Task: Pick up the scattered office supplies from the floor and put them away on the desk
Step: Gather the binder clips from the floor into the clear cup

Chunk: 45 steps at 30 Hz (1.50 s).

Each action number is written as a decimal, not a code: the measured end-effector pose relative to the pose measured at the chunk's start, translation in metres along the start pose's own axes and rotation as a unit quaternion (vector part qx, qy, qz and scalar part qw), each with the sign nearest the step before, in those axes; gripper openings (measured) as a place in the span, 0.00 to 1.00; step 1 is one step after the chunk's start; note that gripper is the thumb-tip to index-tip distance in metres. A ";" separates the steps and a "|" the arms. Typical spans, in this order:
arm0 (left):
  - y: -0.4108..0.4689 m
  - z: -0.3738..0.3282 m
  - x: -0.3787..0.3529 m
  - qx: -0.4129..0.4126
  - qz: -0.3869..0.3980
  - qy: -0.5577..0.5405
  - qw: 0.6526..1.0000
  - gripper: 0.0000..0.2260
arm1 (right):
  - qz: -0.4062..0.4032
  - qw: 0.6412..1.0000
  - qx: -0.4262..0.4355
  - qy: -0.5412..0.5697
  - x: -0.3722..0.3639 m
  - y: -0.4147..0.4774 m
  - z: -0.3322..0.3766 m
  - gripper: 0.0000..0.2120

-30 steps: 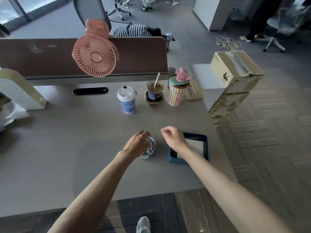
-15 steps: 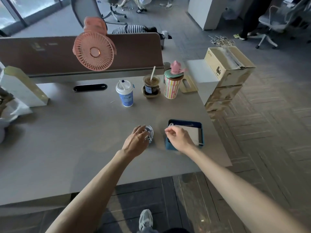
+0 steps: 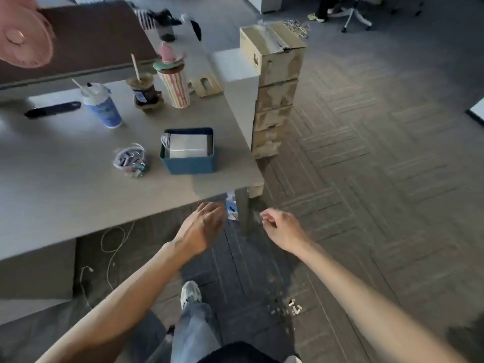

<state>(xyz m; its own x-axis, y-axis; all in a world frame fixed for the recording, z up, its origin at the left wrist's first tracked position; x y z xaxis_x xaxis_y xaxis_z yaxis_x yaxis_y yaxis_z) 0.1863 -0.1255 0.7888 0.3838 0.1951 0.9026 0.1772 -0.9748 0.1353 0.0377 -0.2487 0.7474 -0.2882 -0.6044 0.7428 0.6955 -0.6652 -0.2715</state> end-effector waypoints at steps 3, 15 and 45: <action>-0.026 -0.030 -0.082 0.046 0.072 -0.036 0.996 0.12 | 0.006 1.000 -0.022 0.017 -0.014 -0.031 -0.070 0.12; -0.151 -0.031 -0.378 0.230 0.288 -0.157 0.916 0.15 | 0.039 0.986 -0.150 0.067 -0.159 -0.133 -0.290 0.14; -0.144 0.090 -0.883 -0.092 0.167 0.025 0.981 0.26 | 0.024 0.996 -0.014 -0.084 -0.553 -0.028 -0.677 0.30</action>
<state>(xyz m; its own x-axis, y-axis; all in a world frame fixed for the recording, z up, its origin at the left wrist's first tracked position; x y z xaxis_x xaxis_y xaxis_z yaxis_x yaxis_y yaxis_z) -0.0963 -0.1481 -0.0646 0.3470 -0.1394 0.9275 -0.1190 -0.9874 -0.1039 -0.2680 -0.1926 -0.0696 -0.1398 -0.5552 0.8199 0.6861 -0.6514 -0.3240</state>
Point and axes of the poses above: each hand's wrist, its own y-axis towards the middle knuckle, its own x-axis out of the back of the hand, z = x × y, the point moved 8 cm from there along y, towards the middle knuckle, and after that the axes turned 3 degrees about -x, right-handed, at the moved point
